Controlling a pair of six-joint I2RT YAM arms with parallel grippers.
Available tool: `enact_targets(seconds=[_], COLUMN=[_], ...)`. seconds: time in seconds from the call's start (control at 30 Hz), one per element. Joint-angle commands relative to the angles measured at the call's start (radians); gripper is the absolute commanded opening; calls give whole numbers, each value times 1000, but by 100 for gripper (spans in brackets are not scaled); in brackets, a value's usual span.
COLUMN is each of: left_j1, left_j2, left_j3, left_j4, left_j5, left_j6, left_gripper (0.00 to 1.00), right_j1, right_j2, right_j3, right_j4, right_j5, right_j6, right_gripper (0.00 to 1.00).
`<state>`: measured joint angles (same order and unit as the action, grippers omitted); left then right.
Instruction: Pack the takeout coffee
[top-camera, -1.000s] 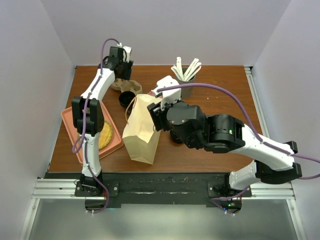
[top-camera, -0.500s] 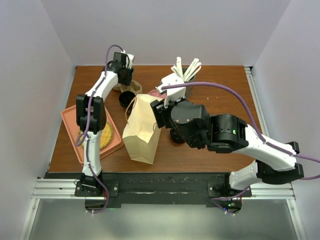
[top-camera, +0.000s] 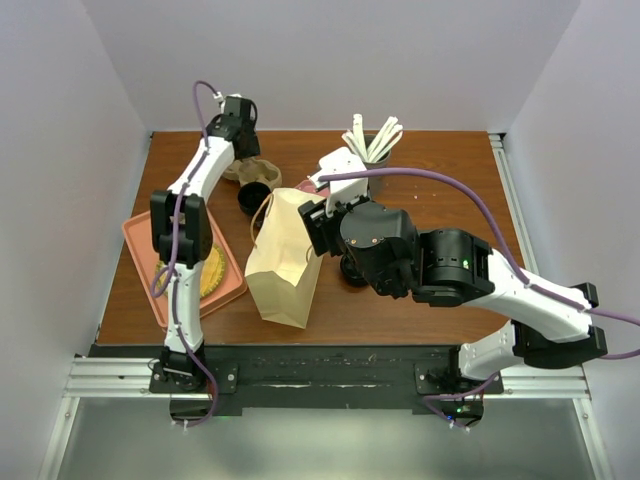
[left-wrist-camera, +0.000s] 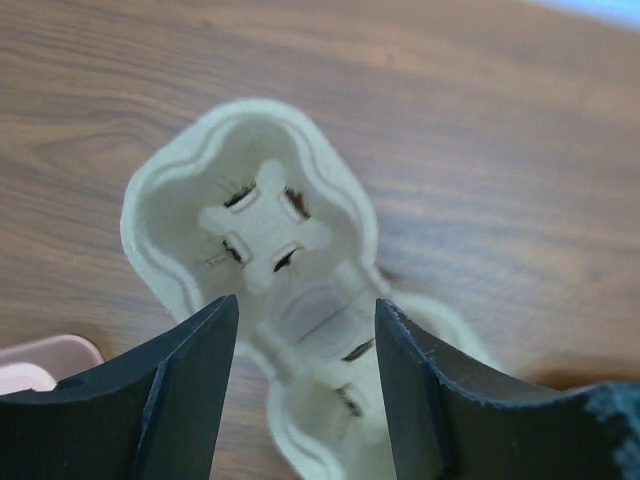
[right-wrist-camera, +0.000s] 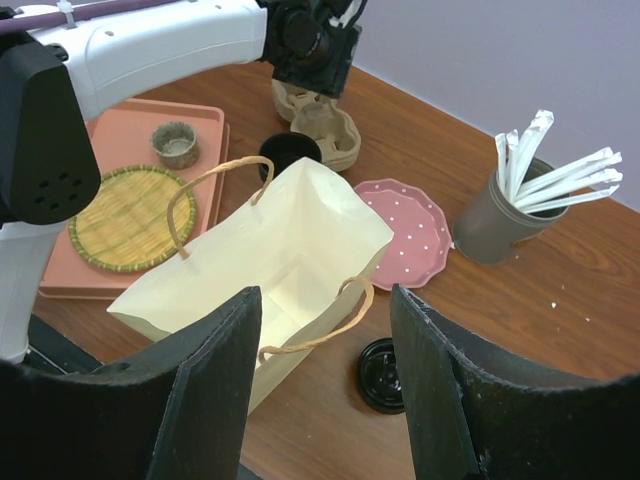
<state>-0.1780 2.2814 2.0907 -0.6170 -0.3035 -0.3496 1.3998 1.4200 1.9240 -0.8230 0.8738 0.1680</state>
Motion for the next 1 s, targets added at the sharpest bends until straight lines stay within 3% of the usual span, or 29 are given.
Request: enact_targets(seconds=[0.0,0.17,0.47,0.97], left_j1=[3,2,2,2], left_j2=[-88,-105,-51,29], left_j3=[40,-8,45,55], left_j4=[-7,5,-135,-147], left_j5=[-16,6,-98,-103], left_j6=[-287,-448,-578,-675], left_gripper=[62,57,53,50], right_j1=[-2,-2,-2,-4], right_j2=[-12,-15,-33,-33], right_j3=[-3,-5,-25,-26], right_j4=[47,48,45,36], right_j5=[30,30,34,37], right_j6=[-28,-39,-32,-22], right_gripper=[58,58,58,58])
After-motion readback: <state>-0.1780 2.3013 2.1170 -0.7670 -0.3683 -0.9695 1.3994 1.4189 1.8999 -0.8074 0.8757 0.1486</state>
